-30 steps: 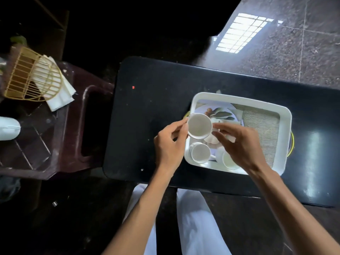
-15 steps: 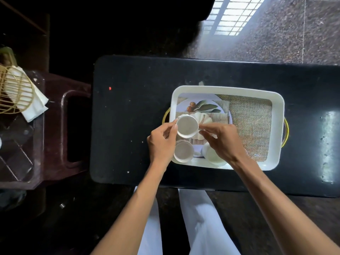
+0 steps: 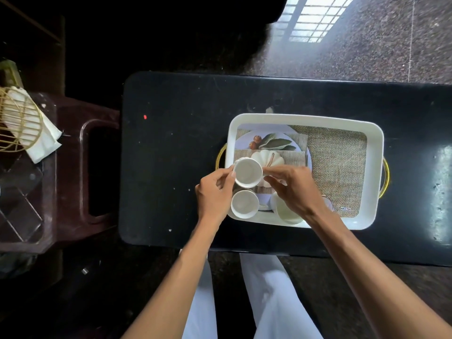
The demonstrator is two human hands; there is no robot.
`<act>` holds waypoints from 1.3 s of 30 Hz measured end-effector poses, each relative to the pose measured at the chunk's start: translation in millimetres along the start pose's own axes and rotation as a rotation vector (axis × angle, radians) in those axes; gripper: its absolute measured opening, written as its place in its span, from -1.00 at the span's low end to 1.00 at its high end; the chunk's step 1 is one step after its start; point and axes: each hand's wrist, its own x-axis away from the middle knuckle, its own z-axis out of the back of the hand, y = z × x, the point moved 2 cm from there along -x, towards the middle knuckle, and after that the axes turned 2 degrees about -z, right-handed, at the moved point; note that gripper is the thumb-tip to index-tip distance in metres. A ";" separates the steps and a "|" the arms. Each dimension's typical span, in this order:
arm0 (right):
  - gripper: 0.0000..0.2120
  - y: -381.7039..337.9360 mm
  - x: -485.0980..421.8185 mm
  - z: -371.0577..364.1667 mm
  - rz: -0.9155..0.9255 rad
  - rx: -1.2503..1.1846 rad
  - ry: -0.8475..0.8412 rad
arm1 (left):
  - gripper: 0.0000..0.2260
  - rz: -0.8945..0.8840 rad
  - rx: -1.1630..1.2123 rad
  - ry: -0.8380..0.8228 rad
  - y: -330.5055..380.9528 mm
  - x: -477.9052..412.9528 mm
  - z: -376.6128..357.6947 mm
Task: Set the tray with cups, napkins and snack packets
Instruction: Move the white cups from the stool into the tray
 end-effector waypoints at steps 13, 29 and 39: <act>-0.76 1.0 -0.1 -2.1 -0.034 0.005 0.008 | -0.77 0.066 -0.037 -0.043 7.9 -0.7 2.5; -0.49 -15.1 -1.0 16.0 -0.077 0.153 -0.080 | -0.77 0.079 0.080 0.061 4.5 -4.2 40.7; -0.58 -137.7 -17.8 -13.6 0.078 -0.082 -0.004 | -0.76 0.015 0.340 0.166 -7.6 21.4 164.6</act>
